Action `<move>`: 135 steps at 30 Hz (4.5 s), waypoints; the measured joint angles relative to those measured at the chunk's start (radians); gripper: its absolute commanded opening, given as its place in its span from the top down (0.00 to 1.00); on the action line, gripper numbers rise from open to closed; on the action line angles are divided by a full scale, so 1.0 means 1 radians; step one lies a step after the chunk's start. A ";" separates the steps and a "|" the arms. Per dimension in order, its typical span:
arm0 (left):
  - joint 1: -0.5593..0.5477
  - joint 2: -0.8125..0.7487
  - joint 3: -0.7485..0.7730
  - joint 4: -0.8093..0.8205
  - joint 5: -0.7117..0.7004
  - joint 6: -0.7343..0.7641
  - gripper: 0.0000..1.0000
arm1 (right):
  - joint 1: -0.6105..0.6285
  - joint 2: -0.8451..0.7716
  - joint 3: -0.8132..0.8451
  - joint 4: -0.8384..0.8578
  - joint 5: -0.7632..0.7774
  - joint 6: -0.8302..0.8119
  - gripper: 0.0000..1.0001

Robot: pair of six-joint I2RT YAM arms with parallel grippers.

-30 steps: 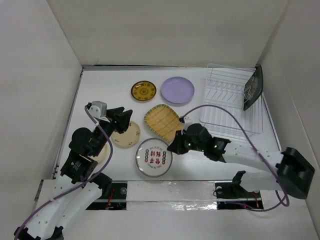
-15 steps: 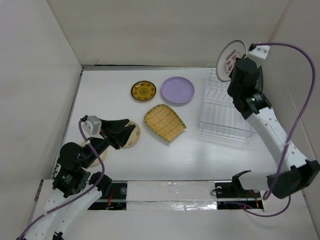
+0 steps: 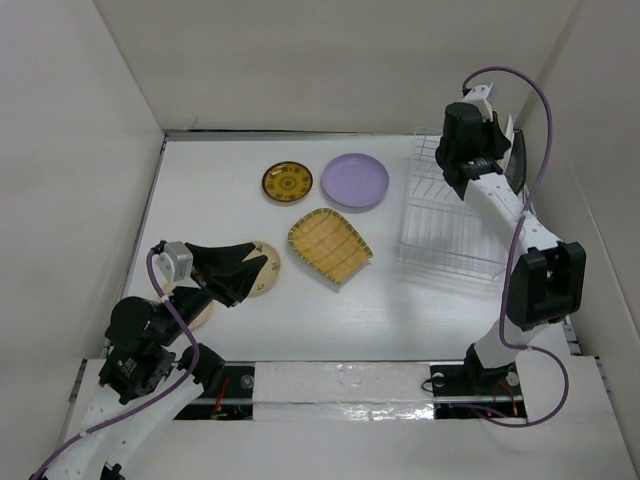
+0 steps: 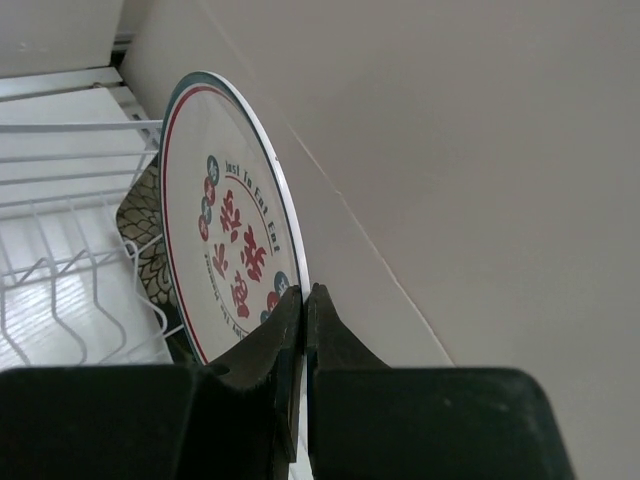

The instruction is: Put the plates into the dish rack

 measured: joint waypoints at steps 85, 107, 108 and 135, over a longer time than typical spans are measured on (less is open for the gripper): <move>-0.003 0.092 -0.011 -0.038 -0.092 0.005 0.87 | 0.326 0.280 -0.094 -0.190 -1.175 0.494 0.35; -0.003 0.056 -0.011 -0.039 -0.078 0.005 0.87 | 0.344 0.259 -0.151 -0.130 -1.501 0.595 1.00; -0.003 0.053 -0.011 -0.039 -0.078 0.005 0.87 | 0.347 0.235 -0.166 -0.134 -1.492 0.591 1.00; -0.003 0.005 -0.011 -0.040 -0.050 0.004 0.86 | -0.108 -0.035 0.000 -0.115 -0.170 0.270 1.00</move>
